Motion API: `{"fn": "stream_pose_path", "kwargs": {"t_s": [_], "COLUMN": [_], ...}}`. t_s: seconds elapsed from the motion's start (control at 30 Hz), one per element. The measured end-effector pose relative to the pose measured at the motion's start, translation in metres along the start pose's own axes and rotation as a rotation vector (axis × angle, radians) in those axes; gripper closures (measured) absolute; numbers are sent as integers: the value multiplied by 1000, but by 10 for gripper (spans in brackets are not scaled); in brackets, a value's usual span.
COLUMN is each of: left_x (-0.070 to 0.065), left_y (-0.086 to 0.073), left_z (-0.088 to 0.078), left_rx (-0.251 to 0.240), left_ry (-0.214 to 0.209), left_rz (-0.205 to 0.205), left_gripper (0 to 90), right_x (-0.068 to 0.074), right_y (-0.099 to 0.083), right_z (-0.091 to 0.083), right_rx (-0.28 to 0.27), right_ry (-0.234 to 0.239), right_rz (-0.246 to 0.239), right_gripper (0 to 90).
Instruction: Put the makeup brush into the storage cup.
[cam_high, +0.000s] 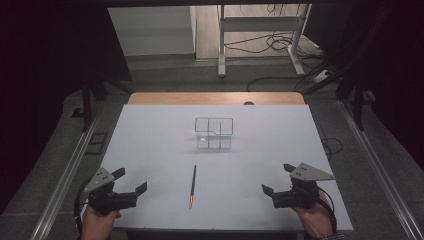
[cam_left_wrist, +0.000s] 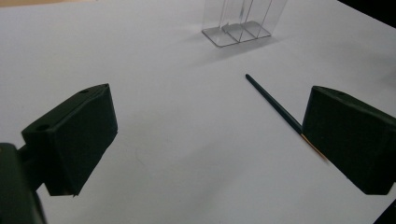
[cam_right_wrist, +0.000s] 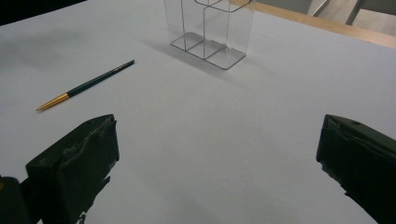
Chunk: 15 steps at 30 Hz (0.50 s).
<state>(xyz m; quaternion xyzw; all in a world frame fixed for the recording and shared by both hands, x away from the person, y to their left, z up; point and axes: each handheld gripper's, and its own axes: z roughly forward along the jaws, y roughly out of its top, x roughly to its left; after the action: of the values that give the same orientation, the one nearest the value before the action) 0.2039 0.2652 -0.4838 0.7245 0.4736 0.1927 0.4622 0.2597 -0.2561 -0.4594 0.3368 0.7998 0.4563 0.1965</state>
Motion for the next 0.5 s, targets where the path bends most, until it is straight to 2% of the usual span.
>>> {"fn": "stream_pose_path", "kwargs": {"t_s": [0.1,0.2,0.5], "left_x": [1,2,1], "left_y": [0,-1,0], "left_z": [0,0,3], "left_rx": [9,24,52], "left_ry": [-6,-2,6], "left_rz": [-9,-18,-27], "left_gripper": [36,36,29], "right_x": [-1,-2,0], "right_y": [0,1,1], "right_z": [0,-1,-2], "right_rx": [-7,-12,-28], "right_ry": [-1,18,4], "right_rz": [2,25,6], "right_gripper": [0,2,3]}}
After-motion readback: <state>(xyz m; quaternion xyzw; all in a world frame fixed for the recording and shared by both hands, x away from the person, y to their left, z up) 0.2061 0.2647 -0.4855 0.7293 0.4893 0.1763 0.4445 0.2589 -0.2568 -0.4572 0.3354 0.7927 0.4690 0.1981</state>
